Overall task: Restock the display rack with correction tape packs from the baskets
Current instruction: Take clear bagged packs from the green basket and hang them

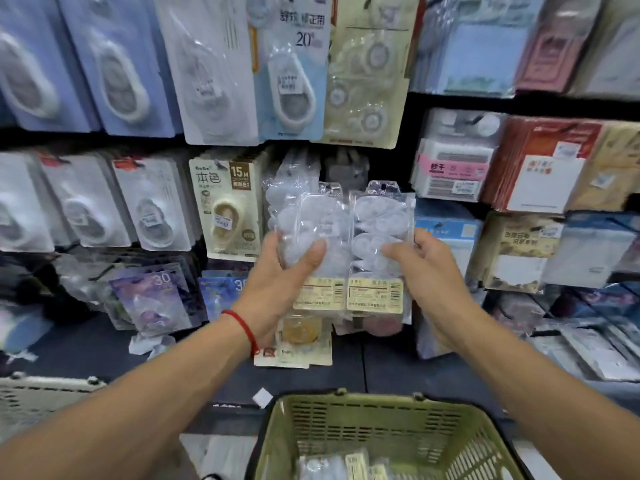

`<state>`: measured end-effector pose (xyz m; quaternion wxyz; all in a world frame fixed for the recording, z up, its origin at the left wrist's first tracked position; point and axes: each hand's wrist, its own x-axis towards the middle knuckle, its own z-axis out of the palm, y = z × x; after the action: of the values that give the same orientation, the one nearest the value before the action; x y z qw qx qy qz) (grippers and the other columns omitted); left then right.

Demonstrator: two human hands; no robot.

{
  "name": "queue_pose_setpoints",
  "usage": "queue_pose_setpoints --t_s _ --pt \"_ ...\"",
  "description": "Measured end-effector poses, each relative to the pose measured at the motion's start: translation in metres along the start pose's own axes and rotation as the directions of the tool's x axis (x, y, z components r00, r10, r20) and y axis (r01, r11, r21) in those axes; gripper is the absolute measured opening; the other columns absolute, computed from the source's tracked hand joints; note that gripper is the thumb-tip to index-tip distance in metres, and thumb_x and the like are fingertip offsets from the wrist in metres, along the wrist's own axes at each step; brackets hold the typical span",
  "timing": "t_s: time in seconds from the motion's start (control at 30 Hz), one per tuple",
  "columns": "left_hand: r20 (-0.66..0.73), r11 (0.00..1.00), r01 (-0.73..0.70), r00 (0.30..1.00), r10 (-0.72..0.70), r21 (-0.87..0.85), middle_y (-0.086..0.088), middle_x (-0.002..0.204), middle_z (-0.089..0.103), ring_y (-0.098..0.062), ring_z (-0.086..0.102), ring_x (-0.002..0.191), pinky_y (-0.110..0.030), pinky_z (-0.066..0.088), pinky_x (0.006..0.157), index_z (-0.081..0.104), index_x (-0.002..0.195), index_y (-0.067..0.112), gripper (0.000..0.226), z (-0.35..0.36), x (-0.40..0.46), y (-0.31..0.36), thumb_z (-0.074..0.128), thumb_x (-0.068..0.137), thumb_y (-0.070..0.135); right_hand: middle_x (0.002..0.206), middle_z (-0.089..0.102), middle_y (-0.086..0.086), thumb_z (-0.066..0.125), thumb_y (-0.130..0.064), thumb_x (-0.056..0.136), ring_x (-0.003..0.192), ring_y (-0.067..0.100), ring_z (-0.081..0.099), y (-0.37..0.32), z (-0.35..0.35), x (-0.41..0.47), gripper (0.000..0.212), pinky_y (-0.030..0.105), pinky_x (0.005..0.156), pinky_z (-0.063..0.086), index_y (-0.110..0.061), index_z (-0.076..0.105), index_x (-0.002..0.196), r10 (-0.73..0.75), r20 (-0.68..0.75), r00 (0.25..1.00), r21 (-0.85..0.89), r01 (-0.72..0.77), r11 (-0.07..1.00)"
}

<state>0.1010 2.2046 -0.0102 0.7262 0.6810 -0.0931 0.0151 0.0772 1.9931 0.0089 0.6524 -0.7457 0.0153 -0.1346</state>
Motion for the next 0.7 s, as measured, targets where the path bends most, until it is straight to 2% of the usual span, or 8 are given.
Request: queue_pose_setpoints --t_s 0.1,0.13,0.23,0.3,0.5,0.57,0.63,0.7 --pt "-0.072 0.966 -0.163 0.981 0.18 0.2 0.034 0.129 0.061 0.016 0.059 0.116 -0.008 0.05 0.094 0.045 0.143 0.043 0.068 -0.015 0.006 0.007 0.073 0.084 0.062 0.103 0.078 0.013 0.068 -0.028 0.1 0.097 0.033 0.076 -0.014 -0.001 0.015 0.007 0.059 0.091 0.06 -0.024 0.071 0.104 -0.059 0.05 0.997 0.02 0.058 0.998" --pt "-0.103 0.955 -0.18 0.973 0.208 0.236 0.032 0.13 0.061 0.018 0.058 0.113 -0.005 0.048 0.091 0.044 0.146 0.041 0.069 -0.019 0.006 0.007 0.073 0.086 0.061 0.107 0.076 0.018 0.068 -0.029 0.1 0.099 0.037 0.075 -0.016 -0.001 0.02 0.007 0.062 0.091 0.058 -0.024 0.071 0.104 -0.068 0.059 0.996 0.023 0.067 0.998" --pt "-0.173 0.94 -0.192 0.954 0.246 0.282 0.011 0.145 0.059 -0.003 0.057 0.13 -0.033 0.049 0.112 0.039 0.153 0.034 0.079 -0.029 0.008 0.006 0.073 0.087 0.062 0.112 0.073 0.025 0.07 -0.031 0.097 0.104 0.047 0.071 -0.017 0.002 0.03 0.01 0.069 0.092 0.055 -0.024 0.073 0.104 -0.069 0.086 0.994 0.016 0.068 0.998" --pt "-0.166 0.929 -0.206 0.95 0.266 0.307 0.005 0.146 0.059 -0.011 0.057 0.134 -0.042 0.047 0.115 0.039 0.152 0.036 0.079 -0.036 0.008 0.006 0.072 0.088 0.066 0.106 0.079 0.013 0.069 -0.029 0.098 0.099 0.038 0.076 -0.014 0.004 0.034 0.01 0.066 0.091 0.058 -0.024 0.073 0.106 -0.055 0.107 0.993 0.018 0.053 0.998" --pt "-0.193 0.938 -0.222 0.941 0.278 0.268 0.016 0.123 0.072 -0.001 0.069 0.113 -0.032 0.054 0.102 0.05 0.14 0.041 0.059 -0.046 0.008 0.007 0.075 0.088 0.056 0.102 0.081 0.001 0.07 -0.033 0.099 0.094 0.025 0.079 -0.01 0.01 0.034 0.017 0.058 0.091 0.061 -0.021 0.071 0.112 -0.021 0.104 0.994 0.025 0.019 1.0" --pt "-0.211 0.958 -0.193 0.948 0.238 0.211 0.015 0.123 0.073 -0.004 0.07 0.114 -0.035 0.053 0.103 0.051 0.139 0.043 0.061 -0.047 0.009 0.005 0.077 0.087 0.059 0.108 0.076 -0.008 0.07 -0.038 0.098 0.097 0.015 0.073 -0.008 0.011 0.034 0.028 0.046 0.093 0.059 -0.021 0.065 0.12 -0.055 0.0 0.998 -0.204 0.054 0.977" --pt "-0.212 0.978 -0.155 0.96 0.182 0.138 0.014 0.124 0.073 -0.004 0.07 0.114 -0.033 0.052 0.101 0.054 0.134 0.05 0.063 -0.044 0.009 0.004 0.079 0.079 0.069 0.117 0.061 -0.012 0.069 -0.039 0.098 0.102 0.008 0.06 -0.008 0.016 0.029 0.036 0.03 0.093 0.05 -0.024 0.056 0.128 -0.21 -0.082 0.974 -0.472 0.148 0.869" --pt "-0.203 0.989 -0.131 0.969 0.141 0.062 0.015 0.122 0.075 -0.002 0.072 0.109 -0.026 0.056 0.09 0.056 0.129 0.053 0.065 -0.04 0.009 0.004 0.082 0.072 0.073 0.11 0.062 -0.01 0.07 -0.036 0.097 0.095 0.005 0.058 -0.008 0.023 0.022 0.029 0.017 0.085 0.048 -0.027 0.059 0.122 -0.26 0.02 0.965 -0.448 0.241 0.861"
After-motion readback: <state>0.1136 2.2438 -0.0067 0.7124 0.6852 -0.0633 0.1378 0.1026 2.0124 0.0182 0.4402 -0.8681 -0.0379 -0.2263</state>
